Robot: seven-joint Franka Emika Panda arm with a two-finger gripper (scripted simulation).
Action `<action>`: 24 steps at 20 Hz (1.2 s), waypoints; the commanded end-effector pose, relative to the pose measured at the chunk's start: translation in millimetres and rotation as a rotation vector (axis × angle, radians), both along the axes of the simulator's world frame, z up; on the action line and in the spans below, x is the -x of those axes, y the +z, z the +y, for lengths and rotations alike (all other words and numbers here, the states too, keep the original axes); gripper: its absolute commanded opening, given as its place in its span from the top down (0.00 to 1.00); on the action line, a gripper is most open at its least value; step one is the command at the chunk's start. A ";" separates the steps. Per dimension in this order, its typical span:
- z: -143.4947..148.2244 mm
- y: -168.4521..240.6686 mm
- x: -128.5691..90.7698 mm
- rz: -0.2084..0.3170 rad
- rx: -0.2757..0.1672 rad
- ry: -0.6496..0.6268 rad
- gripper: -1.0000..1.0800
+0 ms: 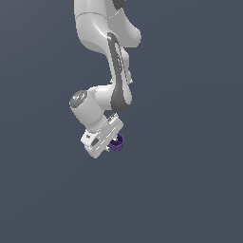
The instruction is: Pick up the object and move it to a goal position.
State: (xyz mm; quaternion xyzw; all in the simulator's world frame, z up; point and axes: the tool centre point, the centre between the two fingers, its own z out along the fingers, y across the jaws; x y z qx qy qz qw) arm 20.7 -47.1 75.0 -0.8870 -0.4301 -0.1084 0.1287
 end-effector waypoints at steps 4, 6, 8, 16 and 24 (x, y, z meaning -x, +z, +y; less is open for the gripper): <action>1.8 -5.7 -0.4 -0.001 0.000 0.000 1.00; 1.8 -5.7 -0.4 -0.001 0.000 0.000 1.00; 1.8 -5.7 -0.4 -0.001 0.000 0.000 1.00; 5.0 -3.2 -1.2 -0.001 0.001 0.000 1.00; 45.4 22.9 -10.0 -0.001 0.000 0.000 1.00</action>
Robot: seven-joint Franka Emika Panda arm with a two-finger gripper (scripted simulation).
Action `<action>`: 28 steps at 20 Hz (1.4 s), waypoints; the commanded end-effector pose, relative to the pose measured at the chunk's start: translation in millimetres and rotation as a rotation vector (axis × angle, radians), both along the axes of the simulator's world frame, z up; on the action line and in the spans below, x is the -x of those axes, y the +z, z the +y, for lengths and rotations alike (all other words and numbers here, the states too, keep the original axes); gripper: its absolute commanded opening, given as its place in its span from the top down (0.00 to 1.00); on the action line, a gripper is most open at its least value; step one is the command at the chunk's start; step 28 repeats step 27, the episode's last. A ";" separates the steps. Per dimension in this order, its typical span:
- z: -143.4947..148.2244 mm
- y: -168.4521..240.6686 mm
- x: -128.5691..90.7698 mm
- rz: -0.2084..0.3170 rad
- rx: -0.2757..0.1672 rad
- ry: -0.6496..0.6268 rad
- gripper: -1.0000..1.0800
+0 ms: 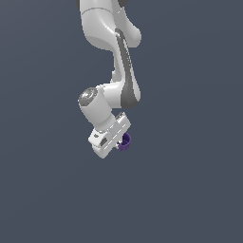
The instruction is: Pick up the object and move it to a goal position.
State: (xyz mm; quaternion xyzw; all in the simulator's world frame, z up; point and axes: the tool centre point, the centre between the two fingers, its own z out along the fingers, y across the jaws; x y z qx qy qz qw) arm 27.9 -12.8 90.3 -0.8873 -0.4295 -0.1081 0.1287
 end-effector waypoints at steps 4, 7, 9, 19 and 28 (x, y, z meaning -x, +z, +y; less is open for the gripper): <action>46.9 31.1 -10.9 -0.002 0.000 0.002 1.00; 77.4 51.2 -18.2 -0.002 -0.001 0.002 1.00; 98.0 64.9 -23.4 -0.002 -0.001 0.002 1.00; 171.2 113.6 -44.4 -0.002 0.000 0.001 1.00; 186.3 123.8 -50.0 -0.002 0.000 0.001 1.00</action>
